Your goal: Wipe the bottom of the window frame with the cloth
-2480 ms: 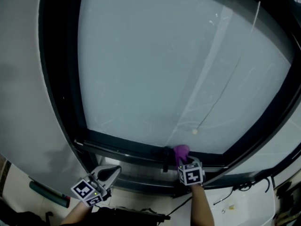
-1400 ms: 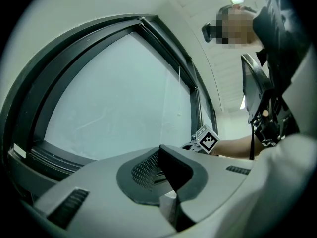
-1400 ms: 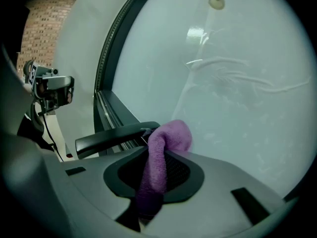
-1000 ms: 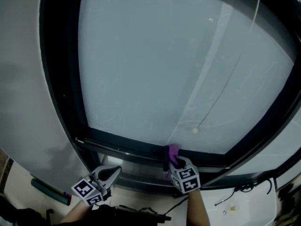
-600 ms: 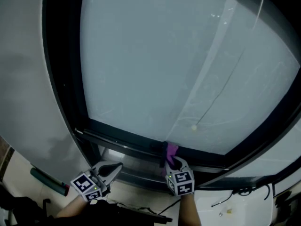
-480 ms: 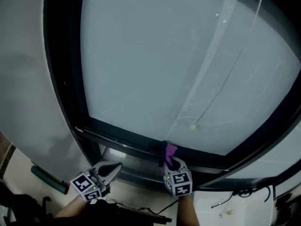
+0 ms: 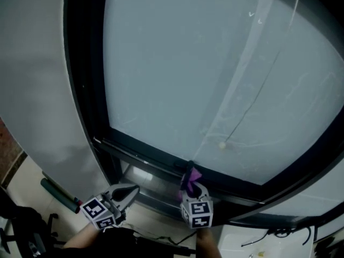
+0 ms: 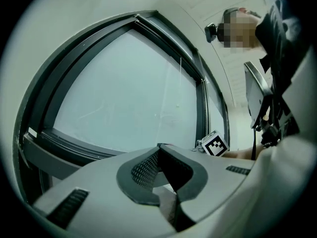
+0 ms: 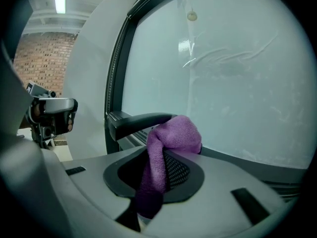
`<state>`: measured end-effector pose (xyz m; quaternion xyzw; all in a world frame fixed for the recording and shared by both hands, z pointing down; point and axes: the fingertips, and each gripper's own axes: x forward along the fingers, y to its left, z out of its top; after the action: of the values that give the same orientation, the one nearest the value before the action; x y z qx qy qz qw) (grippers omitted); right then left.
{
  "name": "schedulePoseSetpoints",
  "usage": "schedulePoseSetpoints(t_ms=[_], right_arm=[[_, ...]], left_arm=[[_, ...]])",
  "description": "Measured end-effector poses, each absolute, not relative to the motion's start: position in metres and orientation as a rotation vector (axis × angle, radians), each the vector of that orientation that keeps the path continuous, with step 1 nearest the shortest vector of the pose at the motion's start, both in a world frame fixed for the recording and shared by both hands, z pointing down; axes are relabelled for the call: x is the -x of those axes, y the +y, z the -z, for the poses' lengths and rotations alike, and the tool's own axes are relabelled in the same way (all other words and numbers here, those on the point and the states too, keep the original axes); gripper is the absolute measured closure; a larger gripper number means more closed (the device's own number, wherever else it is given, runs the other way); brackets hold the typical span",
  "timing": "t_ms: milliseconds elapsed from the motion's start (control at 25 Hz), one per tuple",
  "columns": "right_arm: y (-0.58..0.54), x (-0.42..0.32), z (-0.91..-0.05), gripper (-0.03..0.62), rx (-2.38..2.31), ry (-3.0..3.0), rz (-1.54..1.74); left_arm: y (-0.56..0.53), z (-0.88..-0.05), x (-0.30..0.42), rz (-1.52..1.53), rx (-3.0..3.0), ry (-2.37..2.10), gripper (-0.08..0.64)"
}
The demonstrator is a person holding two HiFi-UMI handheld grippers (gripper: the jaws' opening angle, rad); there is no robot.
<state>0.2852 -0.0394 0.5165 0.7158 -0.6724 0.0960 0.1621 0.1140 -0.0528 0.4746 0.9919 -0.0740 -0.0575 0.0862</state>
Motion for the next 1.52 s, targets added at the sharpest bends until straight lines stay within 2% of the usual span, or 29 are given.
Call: schedulePoseSetpoints(t_ms=[760, 1240, 1520], right_arm=[[-0.053, -0.263, -0.517, 0.508, -2.471, -1.598, -0.324], [-0.067, -0.25, -0.524, 0.508, -2.607, -1.409, -0.187], [-0.081, -0.242, -0.513, 0.508, -2.619, -1.407, -0.231]], left_arm=[[-0.11, -0.47, -0.161, 0.17, -2.923, 0.348, 0.56], [-0.136, -0.473, -0.171, 0.173, -2.876, 0.495, 0.56], [-0.147, -0.474, -0.157, 0.166, -2.891, 0.479, 0.56]])
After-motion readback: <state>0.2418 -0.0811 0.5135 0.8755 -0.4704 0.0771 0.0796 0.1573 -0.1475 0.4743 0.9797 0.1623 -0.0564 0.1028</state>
